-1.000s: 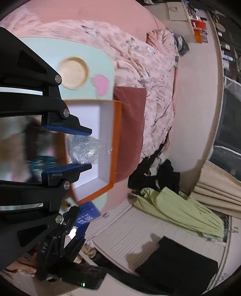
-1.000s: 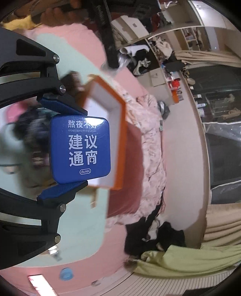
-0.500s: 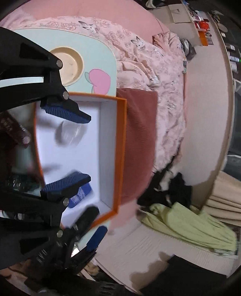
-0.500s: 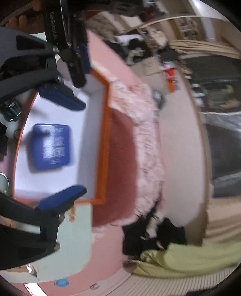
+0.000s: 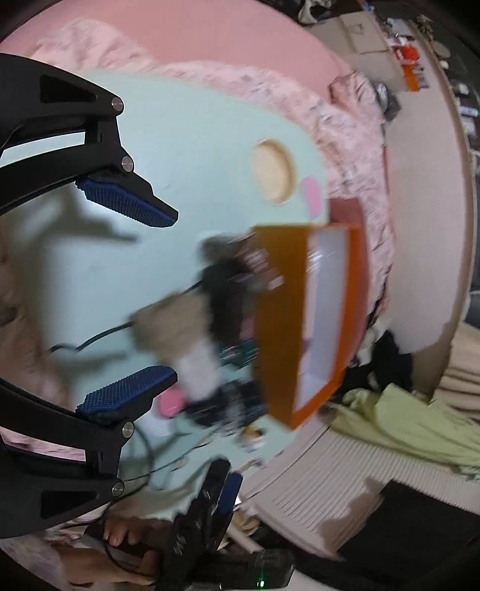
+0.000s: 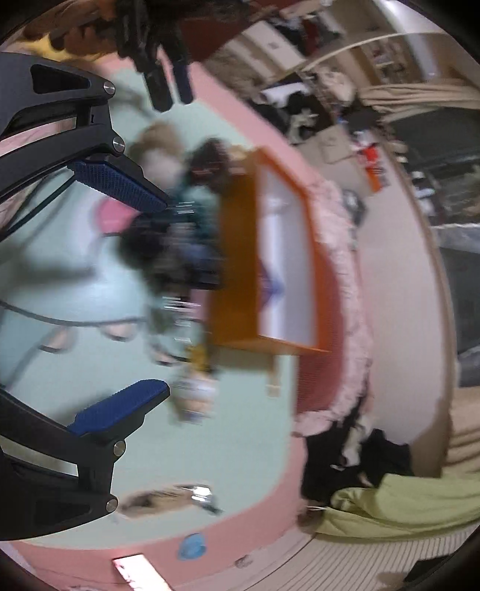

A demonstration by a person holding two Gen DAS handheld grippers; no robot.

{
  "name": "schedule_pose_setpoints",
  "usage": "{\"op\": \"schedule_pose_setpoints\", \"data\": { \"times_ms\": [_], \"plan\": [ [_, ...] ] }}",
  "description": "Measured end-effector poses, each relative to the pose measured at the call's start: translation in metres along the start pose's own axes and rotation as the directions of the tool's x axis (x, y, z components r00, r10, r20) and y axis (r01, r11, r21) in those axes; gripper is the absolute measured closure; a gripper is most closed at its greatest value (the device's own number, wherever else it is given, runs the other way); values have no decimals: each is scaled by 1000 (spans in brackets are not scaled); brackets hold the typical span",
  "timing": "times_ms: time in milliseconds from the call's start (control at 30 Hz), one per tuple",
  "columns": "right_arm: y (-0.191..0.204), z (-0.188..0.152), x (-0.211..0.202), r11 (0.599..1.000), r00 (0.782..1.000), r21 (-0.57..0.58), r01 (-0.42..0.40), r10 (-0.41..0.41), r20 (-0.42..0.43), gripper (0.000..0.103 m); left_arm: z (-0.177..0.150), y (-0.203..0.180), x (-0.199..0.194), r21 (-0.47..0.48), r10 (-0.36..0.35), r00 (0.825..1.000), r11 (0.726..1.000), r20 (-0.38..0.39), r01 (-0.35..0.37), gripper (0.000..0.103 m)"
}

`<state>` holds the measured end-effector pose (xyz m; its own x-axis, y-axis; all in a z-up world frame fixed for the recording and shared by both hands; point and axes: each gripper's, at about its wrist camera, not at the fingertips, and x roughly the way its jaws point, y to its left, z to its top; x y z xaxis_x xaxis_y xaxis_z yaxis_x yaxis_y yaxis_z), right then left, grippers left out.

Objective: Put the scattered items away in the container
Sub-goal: 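Withdraw both grippers from the orange box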

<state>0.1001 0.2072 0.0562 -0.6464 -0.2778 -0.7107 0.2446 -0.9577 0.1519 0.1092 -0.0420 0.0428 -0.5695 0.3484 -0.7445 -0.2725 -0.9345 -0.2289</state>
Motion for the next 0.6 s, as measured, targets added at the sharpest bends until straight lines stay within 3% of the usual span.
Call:
{"op": "schedule_pose_setpoints", "data": {
  "times_ms": [100, 200, 600],
  "plan": [
    [8, -22, 15, 999, 996, -25, 47, -49, -77, 11, -12, -8, 24, 23, 103, 992, 995, -72, -102, 25],
    [9, -34, 27, 993, 989, -26, 111, -113, -91, 9, -20, -18, 33, 58, 225, 974, 973, -26, -223, 14],
    [8, -43, 31, 990, 987, -46, 136, -140, -85, 5, -22, -18, 31, 46, 224, 975, 973, 5, -224, 10]
  ]
}}
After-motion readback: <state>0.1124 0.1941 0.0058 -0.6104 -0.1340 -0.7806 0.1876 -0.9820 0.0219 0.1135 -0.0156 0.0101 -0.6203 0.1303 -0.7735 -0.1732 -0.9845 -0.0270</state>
